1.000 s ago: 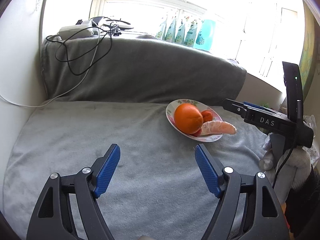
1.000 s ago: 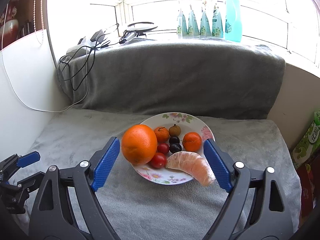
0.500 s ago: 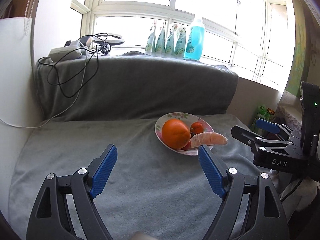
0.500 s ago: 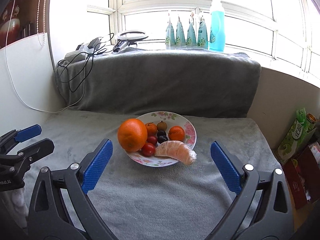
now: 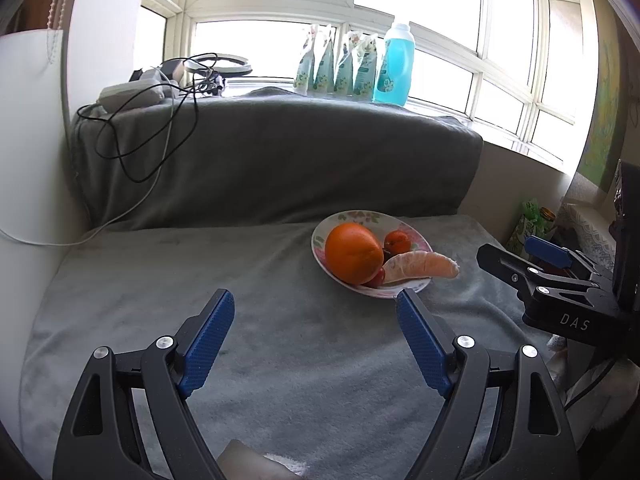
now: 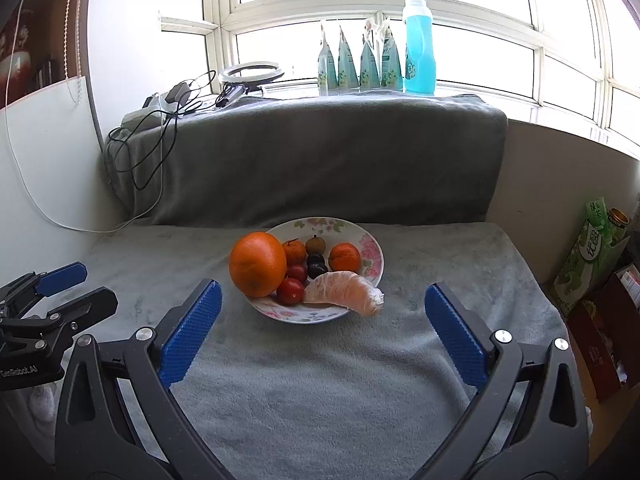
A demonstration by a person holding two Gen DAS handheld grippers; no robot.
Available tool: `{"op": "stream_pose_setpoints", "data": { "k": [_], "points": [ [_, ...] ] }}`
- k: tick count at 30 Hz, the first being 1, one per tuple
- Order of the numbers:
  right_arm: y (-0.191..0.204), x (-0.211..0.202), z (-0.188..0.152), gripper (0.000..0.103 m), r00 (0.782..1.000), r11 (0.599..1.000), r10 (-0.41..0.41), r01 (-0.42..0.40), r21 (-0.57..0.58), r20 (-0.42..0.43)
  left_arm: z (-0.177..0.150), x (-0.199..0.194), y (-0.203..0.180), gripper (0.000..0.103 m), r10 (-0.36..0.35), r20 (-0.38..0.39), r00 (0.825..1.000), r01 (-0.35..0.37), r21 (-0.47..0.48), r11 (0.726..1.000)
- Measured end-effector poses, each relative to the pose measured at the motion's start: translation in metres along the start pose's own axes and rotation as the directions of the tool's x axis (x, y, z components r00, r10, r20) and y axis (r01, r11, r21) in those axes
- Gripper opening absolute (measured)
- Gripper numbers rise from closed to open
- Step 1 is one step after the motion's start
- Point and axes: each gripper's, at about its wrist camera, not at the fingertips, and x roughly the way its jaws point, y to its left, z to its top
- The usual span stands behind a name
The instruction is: Organize fruits
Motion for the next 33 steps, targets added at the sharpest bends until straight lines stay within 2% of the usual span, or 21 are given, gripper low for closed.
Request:
{"op": "stream_pose_setpoints", "data": {
  "k": [33],
  "points": [
    [0.0012, 0.0018, -0.0083, 0.103, 1.000, 1.000, 0.003, -0.003, 0.028, -0.014, -0.0003, -0.0051, -0.0019, 0.083, 0.019, 0.034, 0.999, -0.020, 0.022, 1.000]
  ]
}}
